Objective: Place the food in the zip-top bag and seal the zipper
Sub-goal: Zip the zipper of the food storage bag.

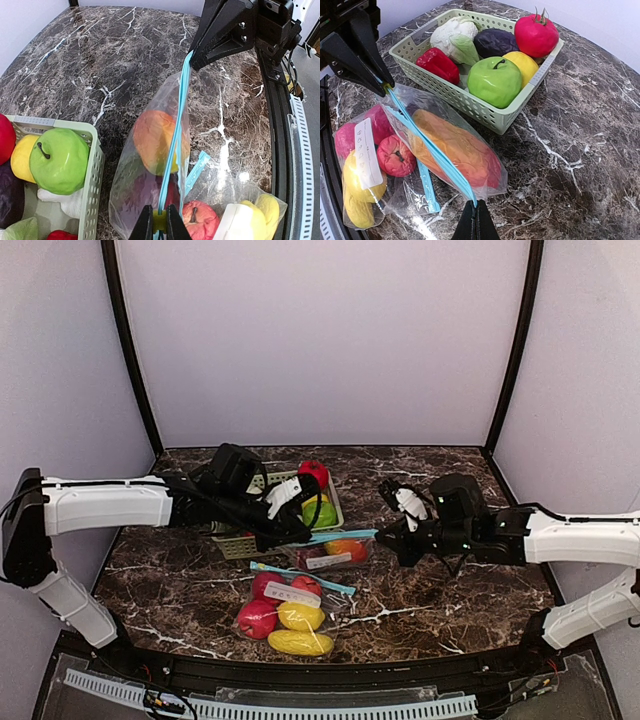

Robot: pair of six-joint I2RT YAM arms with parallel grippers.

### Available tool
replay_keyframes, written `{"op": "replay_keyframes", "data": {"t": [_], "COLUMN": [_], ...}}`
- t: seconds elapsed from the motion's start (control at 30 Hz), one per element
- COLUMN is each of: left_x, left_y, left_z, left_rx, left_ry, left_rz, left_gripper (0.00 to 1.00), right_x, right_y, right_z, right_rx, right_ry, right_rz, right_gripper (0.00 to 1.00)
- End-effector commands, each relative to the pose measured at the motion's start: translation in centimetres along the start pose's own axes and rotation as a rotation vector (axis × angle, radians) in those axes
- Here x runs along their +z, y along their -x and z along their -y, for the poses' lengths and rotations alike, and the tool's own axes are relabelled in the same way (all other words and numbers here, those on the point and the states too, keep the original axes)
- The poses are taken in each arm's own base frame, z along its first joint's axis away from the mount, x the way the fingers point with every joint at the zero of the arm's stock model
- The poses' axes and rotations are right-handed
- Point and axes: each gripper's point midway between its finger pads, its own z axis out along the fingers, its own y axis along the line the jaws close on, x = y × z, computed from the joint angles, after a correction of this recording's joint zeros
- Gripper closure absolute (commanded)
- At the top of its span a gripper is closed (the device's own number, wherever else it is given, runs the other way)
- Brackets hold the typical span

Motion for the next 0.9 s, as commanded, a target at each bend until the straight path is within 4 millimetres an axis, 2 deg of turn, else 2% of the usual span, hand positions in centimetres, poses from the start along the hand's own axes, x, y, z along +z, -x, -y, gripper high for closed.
{"op": "replay_keyframes", "data": {"t": [0.0, 0.2, 0.67, 0.77, 0.87], "left_x": [-1.6, -2.2, -2.6, -2.6, -2.6], "left_y": [-2.5, -2.5, -3.3, -3.2, -2.1], "left_z": [-1.0, -0.7, -0.4, -0.1, 0.9], "left_rx": [-0.059, -0.069, -0.089, -0.1, -0.13], "left_ry": [0.062, 0.06, 0.068, 0.049, -0.022], "left_rz": [-0.075, -0.062, -0.084, -0.079, -0.05], "left_gripper": [0.91, 0.91, 0.91, 0.91, 0.91], "right_x": [-0.2, -0.1, -0.1, -0.1, -0.3], "right_y": [-0.6, -1.1, -1.6, -1.4, -0.2], "right_z": [3.5, 4.8, 6.1, 5.3, 2.8], "right_rx": [0.058, 0.091, 0.123, 0.111, 0.063], "right_ry": [-0.147, -0.188, -0.227, -0.18, -0.034], "right_rz": [-0.038, -0.06, -0.083, -0.078, -0.044], "right_gripper": [1.0, 1.0, 1.0, 1.0, 1.0]}}
